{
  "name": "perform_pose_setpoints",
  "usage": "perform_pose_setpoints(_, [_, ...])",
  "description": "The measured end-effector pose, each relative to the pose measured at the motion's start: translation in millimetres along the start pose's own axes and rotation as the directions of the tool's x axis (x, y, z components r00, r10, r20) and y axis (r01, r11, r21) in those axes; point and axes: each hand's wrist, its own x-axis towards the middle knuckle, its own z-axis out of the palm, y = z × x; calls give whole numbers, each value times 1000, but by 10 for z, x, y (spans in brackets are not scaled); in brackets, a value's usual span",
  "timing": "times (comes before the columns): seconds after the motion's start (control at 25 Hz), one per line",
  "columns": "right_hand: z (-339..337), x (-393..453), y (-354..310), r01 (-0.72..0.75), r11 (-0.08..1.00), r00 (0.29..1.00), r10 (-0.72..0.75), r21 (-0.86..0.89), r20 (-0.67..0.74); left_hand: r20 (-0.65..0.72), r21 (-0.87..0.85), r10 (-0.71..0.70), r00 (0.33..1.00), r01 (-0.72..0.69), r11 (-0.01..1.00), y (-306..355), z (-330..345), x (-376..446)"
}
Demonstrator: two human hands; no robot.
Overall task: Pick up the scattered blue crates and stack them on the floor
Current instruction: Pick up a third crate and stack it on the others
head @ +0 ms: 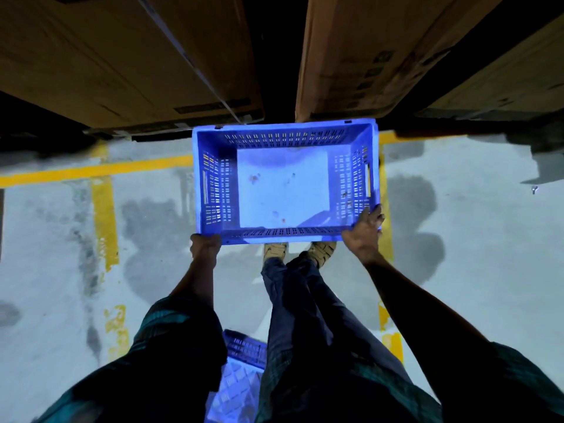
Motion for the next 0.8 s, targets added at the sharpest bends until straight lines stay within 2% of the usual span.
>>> perform_pose_setpoints(0.12, [134, -192, 105, -96, 952, 980, 141, 290, -139, 87, -268, -66, 994, 87, 960, 18, 114, -10])
perform_pose_setpoints(0.16, [140, -223, 79, -132, 903, 963, 215, 409, -163, 87, -331, -85, 993, 109, 937, 102, 119, -86])
perform_pose_setpoints(0.28, [83, -212, -66, -223, 679, 911, 401, 699, -98, 88, -440, -138, 987, 163, 883, 202, 159, -215])
perform_pose_setpoints(0.36, [106, -104, 0, -191, 516, 912, 408, 835, -43, 92, -481, -135, 987, 163, 861, 210, 196, -269])
perform_pose_setpoints(0.44, [159, -84, 95, -127, 380, 939, 343, 916, -12, 104, -480, -149, 983, 181, 858, 210, 224, -320])
perform_pose_setpoints(0.52, [86, -265, 39, -81, 274, 940, 340, 958, -18, 132, -416, -131, 983, 175, 892, 265, 268, -429])
perform_pose_setpoints(0.6, [69, -433, 7, -90, 239, 922, 387, 967, -10, 182, -237, -67, 981, 110, 965, 337, 336, -649])
perform_pose_setpoints(0.68, [167, -604, 89, -102, 240, 908, 419, 965, -8, 167, -81, 84, 982, -72, 994, 411, 427, -900])
perform_pose_setpoints(0.72, [200, -749, 120, -105, 251, 905, 424, 962, -12, 200, -15, 187, 962, -187, 982, 425, 479, -993])
perform_pose_setpoints(0.8, [355, -1060, 230, -101, 218, 898, 440, 971, -5, 389, 136, 304, 870, -381, 915, 447, 561, -1212])
